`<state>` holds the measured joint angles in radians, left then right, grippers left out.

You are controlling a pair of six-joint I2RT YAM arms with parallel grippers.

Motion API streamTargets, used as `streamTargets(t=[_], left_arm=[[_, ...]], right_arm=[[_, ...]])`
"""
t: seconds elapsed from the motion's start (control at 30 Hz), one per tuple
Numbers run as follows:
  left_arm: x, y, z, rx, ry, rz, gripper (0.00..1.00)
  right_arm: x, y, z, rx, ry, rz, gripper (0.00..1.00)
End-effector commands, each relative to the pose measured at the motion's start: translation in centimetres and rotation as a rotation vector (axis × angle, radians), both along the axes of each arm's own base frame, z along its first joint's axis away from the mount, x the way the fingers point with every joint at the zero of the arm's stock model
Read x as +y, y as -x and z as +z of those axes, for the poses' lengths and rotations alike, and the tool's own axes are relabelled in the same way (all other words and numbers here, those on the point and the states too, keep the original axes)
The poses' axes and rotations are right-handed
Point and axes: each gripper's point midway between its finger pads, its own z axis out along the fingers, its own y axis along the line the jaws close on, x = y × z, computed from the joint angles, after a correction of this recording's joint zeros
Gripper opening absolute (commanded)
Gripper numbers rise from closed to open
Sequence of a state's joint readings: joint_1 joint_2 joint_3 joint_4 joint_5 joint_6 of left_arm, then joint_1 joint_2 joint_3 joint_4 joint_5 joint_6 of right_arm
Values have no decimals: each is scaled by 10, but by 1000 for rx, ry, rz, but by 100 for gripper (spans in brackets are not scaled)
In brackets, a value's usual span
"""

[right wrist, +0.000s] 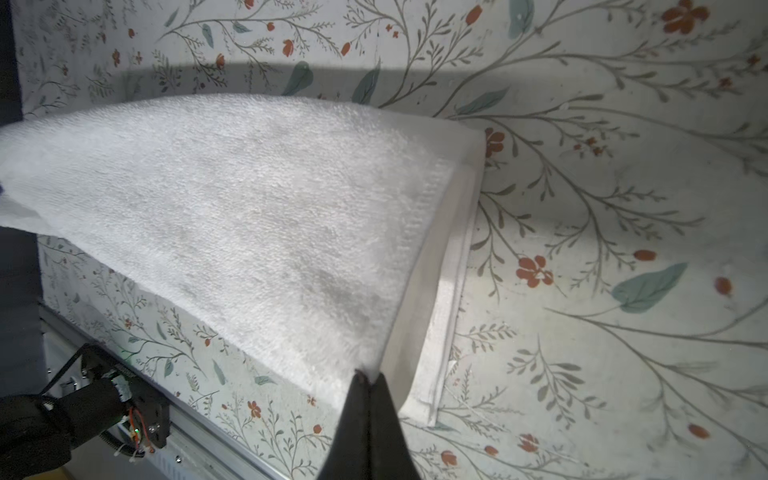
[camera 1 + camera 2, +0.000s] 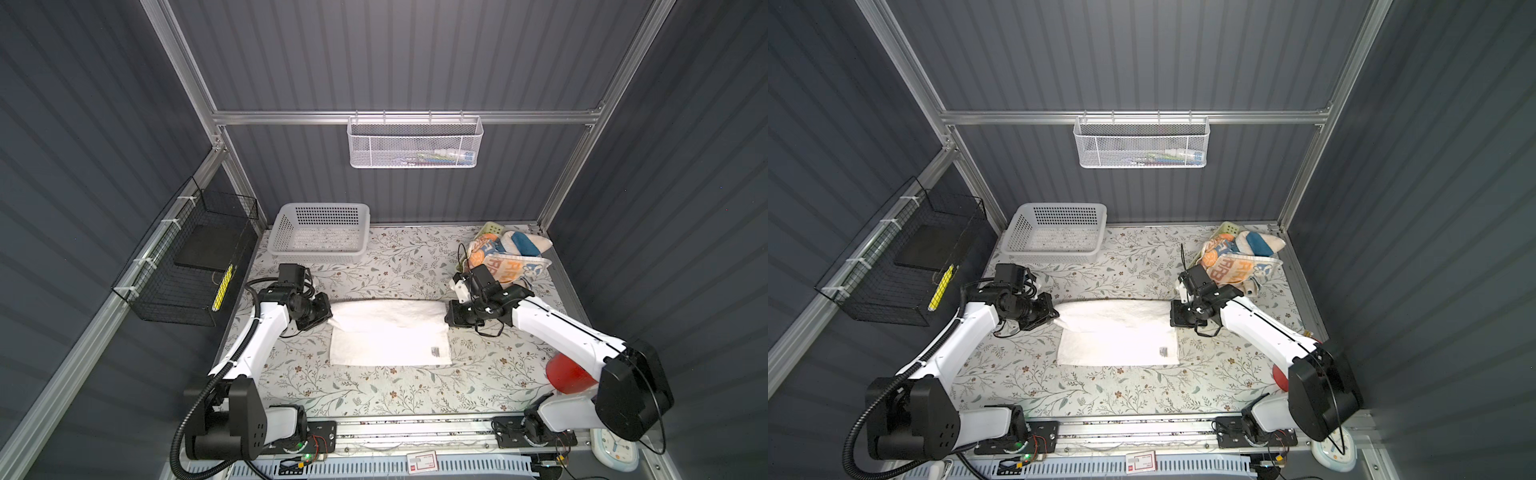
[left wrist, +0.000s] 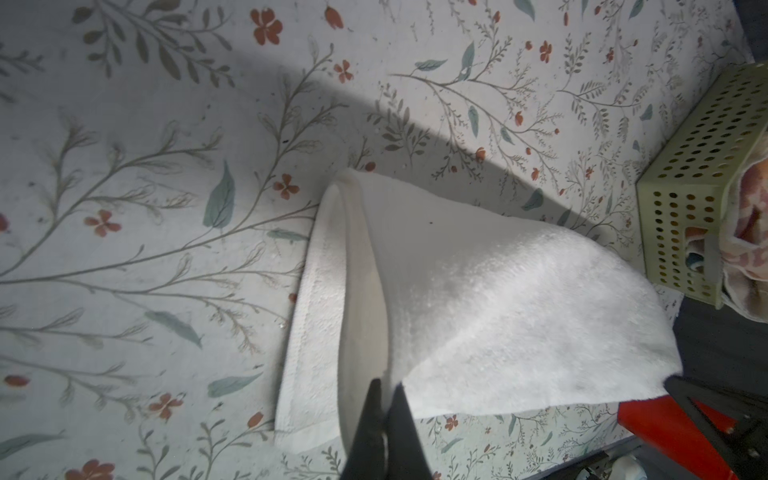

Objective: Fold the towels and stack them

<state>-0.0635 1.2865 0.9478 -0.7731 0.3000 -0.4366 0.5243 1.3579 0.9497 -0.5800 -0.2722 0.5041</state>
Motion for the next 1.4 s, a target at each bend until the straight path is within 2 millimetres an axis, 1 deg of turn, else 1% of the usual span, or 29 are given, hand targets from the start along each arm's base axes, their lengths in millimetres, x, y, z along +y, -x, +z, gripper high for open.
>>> streamTargets(t=[0.0,0.1,0.23,0.27,0.3,0.33,0.37,0.4,0.43,0.5,0.53,0.6,0.67,0.77,0.8,0.83,0.9,0.93,0.97,1.03,1.07,1.13,1.2,1.23,1.33,1.37], left_arm=[[16,39,-16,163,-68,68,0],[19,60,-34,252,-74,93,0],[15,76,-57,345,-49,121,0],[13,78,-61,364,-34,123,0],[11,81,-65,384,-23,125,0],[11,83,-67,394,-23,127,9],[13,84,-68,400,-34,129,29],[16,84,-67,402,-54,130,40],[20,83,-63,392,-80,128,47],[28,76,-55,358,-126,129,57],[31,71,-49,329,-142,126,60],[33,58,-37,263,-161,106,60],[32,37,-22,190,-164,79,59],[24,-4,3,99,-146,17,56],[22,-21,12,73,-141,1,56],[20,-41,23,34,-139,-16,54],[19,-79,35,-23,-151,-32,53],[18,-103,46,-69,-161,-34,52],[18,-121,50,-94,-161,-38,51],[13,-164,59,-146,-157,-47,50],[11,-181,61,-163,-154,-51,50],[11,-220,58,-185,-165,-55,50],[11,-251,50,-193,-182,-57,50],[11,-265,43,-188,-189,-58,50],[10,-293,20,-172,-189,-51,50],[10,-296,10,-152,-186,-47,49]], right_arm=[[-5,40,-18,171,-35,-19,0],[-7,59,-35,240,-40,-32,0],[-8,71,-61,315,-24,-31,1],[-8,72,-65,327,-13,-26,4],[-9,71,-67,337,4,-22,10],[-10,69,-68,339,23,-20,21],[-11,68,-67,335,37,-17,34],[-12,64,-65,323,49,-15,45],[-12,61,-61,308,59,-13,50],[-14,54,-56,280,84,-12,53],[-17,48,-52,257,106,-16,54],[-17,42,-47,240,127,-8,55],[-16,35,-42,219,141,-1,55],[-10,25,-36,182,158,19,55],[-6,21,-34,170,160,29,55],[0,18,-32,161,158,42,55],[11,14,-32,156,152,67,55],[18,12,-32,156,147,82,55],[24,11,-33,158,147,96,55],[37,11,-38,164,148,126,55],[44,11,-40,168,144,137,55],[55,13,-48,182,132,156,55],[64,14,-55,199,124,164,56],[66,16,-59,209,124,168,56],[69,19,-70,233,131,174,56],[68,20,-74,241,136,175,56]])
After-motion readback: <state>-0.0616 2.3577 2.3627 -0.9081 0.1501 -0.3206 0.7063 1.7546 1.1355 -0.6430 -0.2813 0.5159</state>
